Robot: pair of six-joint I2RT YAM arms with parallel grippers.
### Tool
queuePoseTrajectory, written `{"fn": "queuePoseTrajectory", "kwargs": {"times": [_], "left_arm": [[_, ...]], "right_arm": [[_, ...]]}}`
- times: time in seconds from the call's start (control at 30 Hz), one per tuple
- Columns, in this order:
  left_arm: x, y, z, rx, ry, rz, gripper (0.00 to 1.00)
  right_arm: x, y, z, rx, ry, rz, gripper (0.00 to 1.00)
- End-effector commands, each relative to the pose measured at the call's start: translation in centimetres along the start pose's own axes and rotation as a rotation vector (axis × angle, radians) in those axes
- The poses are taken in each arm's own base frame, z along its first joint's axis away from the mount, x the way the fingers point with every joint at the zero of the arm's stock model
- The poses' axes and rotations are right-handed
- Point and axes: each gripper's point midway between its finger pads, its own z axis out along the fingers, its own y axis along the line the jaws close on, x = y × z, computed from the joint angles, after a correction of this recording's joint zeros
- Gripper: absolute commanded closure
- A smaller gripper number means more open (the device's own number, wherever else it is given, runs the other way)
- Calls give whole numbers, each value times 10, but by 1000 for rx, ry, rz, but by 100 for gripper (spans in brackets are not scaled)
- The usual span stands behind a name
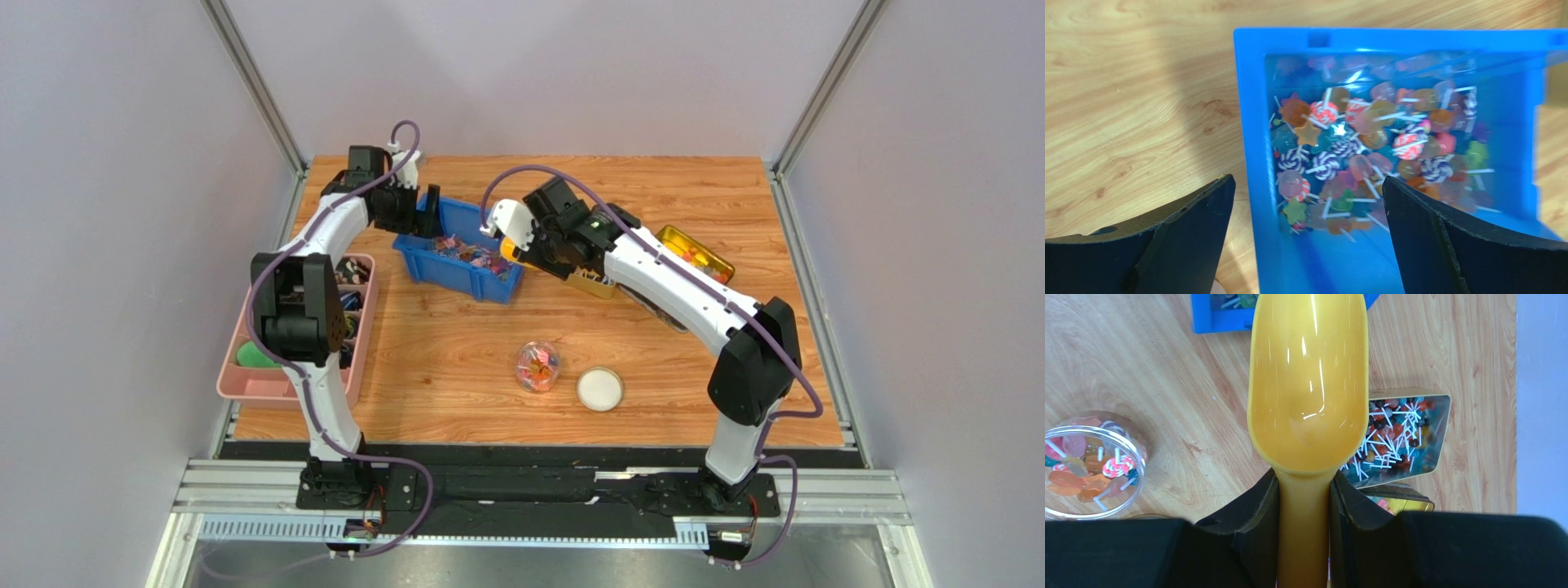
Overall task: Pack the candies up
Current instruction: Place the fake candies in the packing bottle, then place the spatula at the center of the board.
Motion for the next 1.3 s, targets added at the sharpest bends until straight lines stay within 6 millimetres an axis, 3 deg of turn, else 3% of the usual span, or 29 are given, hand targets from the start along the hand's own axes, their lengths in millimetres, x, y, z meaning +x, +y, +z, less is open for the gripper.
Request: {"fn": "queuePoseTrajectory", "kwargs": {"times": [0.0, 0.17, 0.23, 0.3, 0.43, 0.63, 0.8, 0.9, 1.0, 1.13, 1.27], "left_arm": [[-50, -28, -57, 64, -160, 41, 1], [-68, -53, -97, 116, -241, 64, 1], [-72, -64, -113, 144, -272, 82, 1], [-69, -75, -125, 173, -287, 101, 1], [-55, -83, -135, 195, -293, 158, 1], [-17, -88, -133, 213, -258, 218, 1], [1, -90, -136, 208, -252, 277, 1], [10, -90, -137, 205, -248, 304, 1], [18, -93, -138, 216, -245, 323, 1], [26, -96, -138, 229, -239, 334, 1], [30, -101, -140, 253, -245, 348, 1]], "right_arm": [[10, -10, -3, 6, -24, 83, 100], [46, -8, 2, -31, 15, 156, 100], [62, 1, 6, -58, 42, 170, 100], [65, 14, 9, -108, 30, 171, 100], [81, 32, 27, -147, 53, 183, 100], [81, 37, 60, -167, 74, 228, 100], [82, 38, 82, -166, 97, 265, 98], [88, 44, 91, -181, 126, 270, 93], [94, 48, 92, -184, 142, 271, 79], [98, 47, 82, -200, 161, 271, 63], [97, 41, 68, -206, 151, 272, 55]]}}
